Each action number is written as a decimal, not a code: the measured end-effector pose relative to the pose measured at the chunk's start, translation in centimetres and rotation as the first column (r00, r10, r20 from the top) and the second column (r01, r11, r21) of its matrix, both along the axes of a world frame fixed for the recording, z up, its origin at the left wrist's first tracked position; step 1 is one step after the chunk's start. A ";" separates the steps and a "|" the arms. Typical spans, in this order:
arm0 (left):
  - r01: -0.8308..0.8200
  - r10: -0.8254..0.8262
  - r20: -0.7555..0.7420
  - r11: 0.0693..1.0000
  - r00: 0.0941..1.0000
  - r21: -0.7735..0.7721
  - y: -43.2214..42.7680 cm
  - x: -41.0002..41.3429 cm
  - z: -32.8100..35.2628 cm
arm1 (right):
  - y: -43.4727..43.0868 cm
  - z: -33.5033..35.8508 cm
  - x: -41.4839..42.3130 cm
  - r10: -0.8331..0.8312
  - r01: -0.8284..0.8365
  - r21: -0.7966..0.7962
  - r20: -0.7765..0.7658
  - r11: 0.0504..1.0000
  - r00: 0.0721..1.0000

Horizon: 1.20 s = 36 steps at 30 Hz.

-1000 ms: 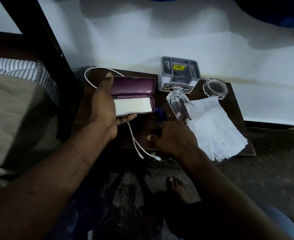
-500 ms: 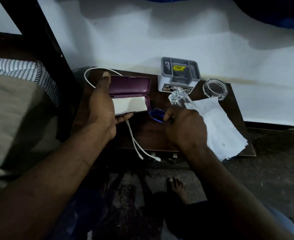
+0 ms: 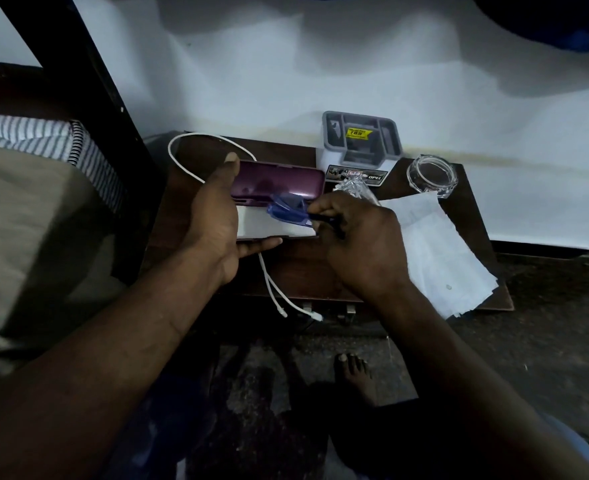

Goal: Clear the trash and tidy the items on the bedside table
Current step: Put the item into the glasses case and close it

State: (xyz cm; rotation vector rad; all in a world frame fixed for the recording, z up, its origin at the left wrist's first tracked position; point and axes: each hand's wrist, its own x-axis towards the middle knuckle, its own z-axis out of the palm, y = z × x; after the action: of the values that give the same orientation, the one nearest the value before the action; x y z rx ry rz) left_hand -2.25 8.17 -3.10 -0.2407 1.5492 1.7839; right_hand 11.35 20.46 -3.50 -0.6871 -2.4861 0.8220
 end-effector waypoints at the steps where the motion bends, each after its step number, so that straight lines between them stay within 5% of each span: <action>1: 0.038 -0.038 0.020 0.999 0.999 0.002 0.0 0.1 0.0 | 0.0 -0.1 -0.1 0.021 -0.020 0.013 -0.015 1.000 1.000; 11: 0.229 -0.231 0.057 0.972 0.971 0.046 0.1 0.5 0.0 | -0.3 -0.4 0.0 0.221 -0.217 -0.085 0.046 0.972 0.974; 36: 0.241 -0.243 0.043 0.970 0.969 0.043 0.2 0.4 -0.1 | -0.5 -0.9 -0.2 0.189 -0.189 -0.093 -0.002 0.978 0.982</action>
State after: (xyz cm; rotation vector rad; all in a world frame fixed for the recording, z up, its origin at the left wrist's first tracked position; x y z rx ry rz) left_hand -1.88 8.35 -3.25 -0.0711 1.4434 1.6025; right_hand 11.15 19.93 -4.37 -0.4890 -2.5615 1.0106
